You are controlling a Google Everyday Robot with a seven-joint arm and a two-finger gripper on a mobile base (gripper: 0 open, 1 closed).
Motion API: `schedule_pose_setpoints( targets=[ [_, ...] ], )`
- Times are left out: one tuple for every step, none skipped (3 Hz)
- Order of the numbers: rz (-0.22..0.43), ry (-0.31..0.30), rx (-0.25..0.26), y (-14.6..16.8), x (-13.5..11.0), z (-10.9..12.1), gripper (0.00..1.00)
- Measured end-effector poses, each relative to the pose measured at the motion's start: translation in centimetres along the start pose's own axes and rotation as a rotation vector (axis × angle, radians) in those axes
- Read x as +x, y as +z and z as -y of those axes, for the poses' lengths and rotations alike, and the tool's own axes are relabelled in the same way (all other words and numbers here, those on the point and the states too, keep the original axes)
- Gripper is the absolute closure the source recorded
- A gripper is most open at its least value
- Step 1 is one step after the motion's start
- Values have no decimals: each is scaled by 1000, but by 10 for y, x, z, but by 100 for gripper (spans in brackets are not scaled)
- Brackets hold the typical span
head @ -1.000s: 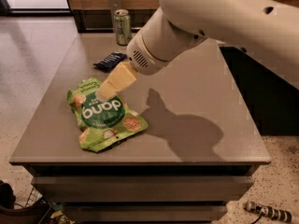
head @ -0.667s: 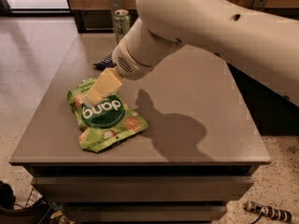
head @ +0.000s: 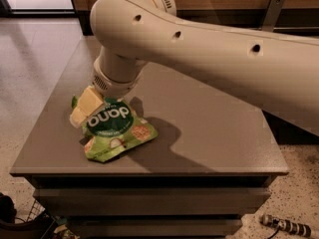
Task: Pick green rice chip bag
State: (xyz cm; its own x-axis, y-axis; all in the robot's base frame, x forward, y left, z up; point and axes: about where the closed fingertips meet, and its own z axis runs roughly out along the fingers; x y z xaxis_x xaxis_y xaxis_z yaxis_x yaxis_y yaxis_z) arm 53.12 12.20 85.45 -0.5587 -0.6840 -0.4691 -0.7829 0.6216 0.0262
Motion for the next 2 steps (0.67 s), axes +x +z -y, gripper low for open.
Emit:
schedule_pose_setpoints(
  targets=[
    [-60,41,-4,26,12,-3,0],
    [-78,72,-13,40,26,-7,12]
  ],
)
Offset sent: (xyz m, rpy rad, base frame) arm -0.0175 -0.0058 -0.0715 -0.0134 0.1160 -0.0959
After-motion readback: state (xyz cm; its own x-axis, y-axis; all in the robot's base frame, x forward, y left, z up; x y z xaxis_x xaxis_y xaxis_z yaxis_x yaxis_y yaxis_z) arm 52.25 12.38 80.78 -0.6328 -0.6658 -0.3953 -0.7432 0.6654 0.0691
